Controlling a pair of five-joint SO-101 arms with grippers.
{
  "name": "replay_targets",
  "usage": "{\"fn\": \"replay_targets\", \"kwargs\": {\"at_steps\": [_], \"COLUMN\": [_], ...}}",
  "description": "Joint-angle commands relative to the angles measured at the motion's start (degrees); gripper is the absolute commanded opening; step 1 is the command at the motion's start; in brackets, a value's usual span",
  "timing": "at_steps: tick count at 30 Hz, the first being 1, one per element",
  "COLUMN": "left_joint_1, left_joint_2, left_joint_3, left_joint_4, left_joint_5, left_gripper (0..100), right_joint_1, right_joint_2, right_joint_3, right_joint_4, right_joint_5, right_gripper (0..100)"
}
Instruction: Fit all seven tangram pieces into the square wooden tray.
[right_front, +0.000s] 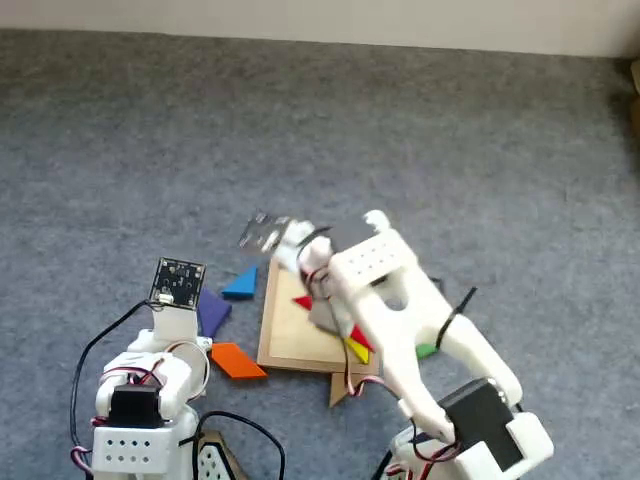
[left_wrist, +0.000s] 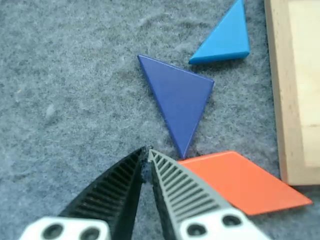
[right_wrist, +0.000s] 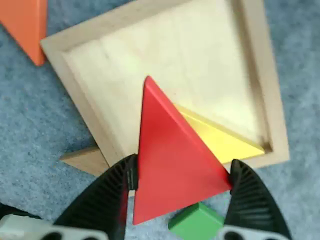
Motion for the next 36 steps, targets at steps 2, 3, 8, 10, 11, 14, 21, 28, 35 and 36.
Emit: {"fn": "replay_targets", "kwargs": {"at_steps": [2, 3, 8, 10, 11, 14, 21, 28, 35, 36], "left_joint_1": [0.9, 0.9, 0.9, 0.9, 0.9, 0.9, 0.9, 0.9, 0.9, 0.9], "left_joint_2": [-1.4, -1.4, -1.4, -1.4, -1.4, -1.4, -1.4, -1.4, -1.4, -1.4], "left_joint_3": [1.2, 1.2, 1.2, 1.2, 1.2, 1.2, 1.2, 1.2, 1.2, 1.2], "left_joint_4": [0.2, 0.2, 0.2, 0.2, 0.2, 0.2, 0.2, 0.2, 0.2, 0.2], "left_joint_5": [0.3, 0.3, 0.3, 0.3, 0.3, 0.3, 0.3, 0.3, 0.3, 0.3], "left_gripper": [0, 0, 0, 0, 0, 0, 0, 0, 0, 0], "right_joint_1": [-5.9, -6.6, -9.3, -10.0, -10.3, -11.1, -11.1, -9.1, -7.0, -7.0], "right_joint_2": [-2.9, -2.9, -2.9, -2.9, -2.9, -2.9, -2.8, -2.8, -2.9, -3.2], "right_joint_3": [2.8, 3.4, 5.1, 5.3, 5.3, 5.3, 5.4, 5.4, 5.4, 5.4], "right_joint_4": [-3.9, -4.5, -6.8, -7.4, -7.4, -7.4, -9.9, -8.5, -8.5, -8.3], "right_joint_5": [3.3, 4.1, 7.1, 8.7, 9.4, 11.2, 13.0, 12.8, 13.1, 13.0], "right_gripper": [17.6, 17.6, 17.6, 17.6, 17.6, 17.6, 18.2, 32.7, 34.3, 34.3]}}
